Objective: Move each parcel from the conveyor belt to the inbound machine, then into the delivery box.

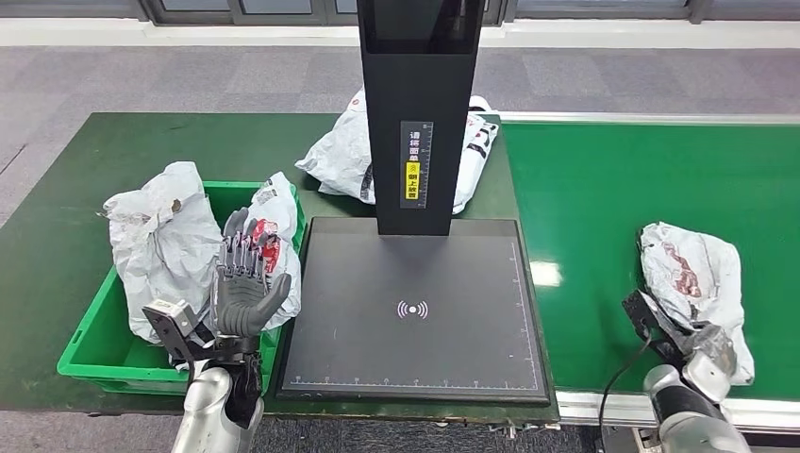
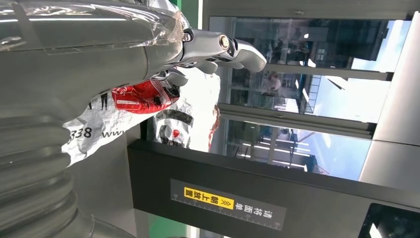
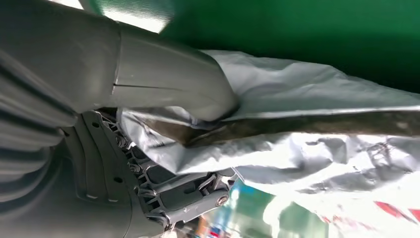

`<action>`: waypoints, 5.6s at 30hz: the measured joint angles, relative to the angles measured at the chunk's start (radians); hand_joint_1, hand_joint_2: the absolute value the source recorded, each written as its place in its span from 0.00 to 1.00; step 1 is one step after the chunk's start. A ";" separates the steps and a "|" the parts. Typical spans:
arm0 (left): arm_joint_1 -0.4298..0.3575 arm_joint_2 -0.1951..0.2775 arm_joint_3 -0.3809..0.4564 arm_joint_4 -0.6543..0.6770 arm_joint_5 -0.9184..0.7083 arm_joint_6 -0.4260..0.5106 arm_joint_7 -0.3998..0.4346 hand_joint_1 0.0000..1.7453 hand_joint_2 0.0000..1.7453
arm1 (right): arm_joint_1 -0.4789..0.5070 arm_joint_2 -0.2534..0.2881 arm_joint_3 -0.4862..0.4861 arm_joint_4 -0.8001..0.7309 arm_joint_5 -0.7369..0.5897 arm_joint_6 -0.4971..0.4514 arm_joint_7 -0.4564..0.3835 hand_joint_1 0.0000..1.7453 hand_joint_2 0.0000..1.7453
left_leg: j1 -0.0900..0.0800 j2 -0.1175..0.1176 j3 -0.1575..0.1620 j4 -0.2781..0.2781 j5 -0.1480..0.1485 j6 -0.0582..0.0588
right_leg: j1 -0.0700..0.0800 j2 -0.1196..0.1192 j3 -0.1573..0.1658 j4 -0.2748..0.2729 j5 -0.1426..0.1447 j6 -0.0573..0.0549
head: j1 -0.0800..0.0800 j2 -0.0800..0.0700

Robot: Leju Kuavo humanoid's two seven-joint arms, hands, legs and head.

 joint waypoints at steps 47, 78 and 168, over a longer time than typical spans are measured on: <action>0.026 -0.006 0.108 -0.044 -0.050 0.013 -0.016 0.00 1.00 | 0.500 0.462 0.598 -1.178 -0.296 -0.102 -0.548 1.00 1.00 | 0.003 -0.002 0.000 -0.003 0.001 -0.005 | 0.003 -0.002 -0.001 0.000 -0.002 -0.004 | 0.000 0.000; 0.034 -0.006 0.128 -0.068 -0.064 0.017 -0.021 0.00 1.00 | 0.323 0.498 0.914 -0.681 -0.444 0.153 -0.567 0.98 1.00 | 0.003 -0.002 -0.001 -0.003 0.001 -0.006 | 0.003 -0.001 -0.003 0.000 -0.002 -0.005 | 0.000 0.000; -0.442 -0.084 -0.461 0.972 -1.202 0.631 0.446 1.00 1.00 | 0.466 0.484 0.727 -1.242 -0.845 -0.272 -0.975 0.00 1.00 | 0.001 0.001 0.000 -0.002 0.003 -0.003 | 0.001 0.001 -0.001 0.000 0.002 -0.003 | 0.000 0.000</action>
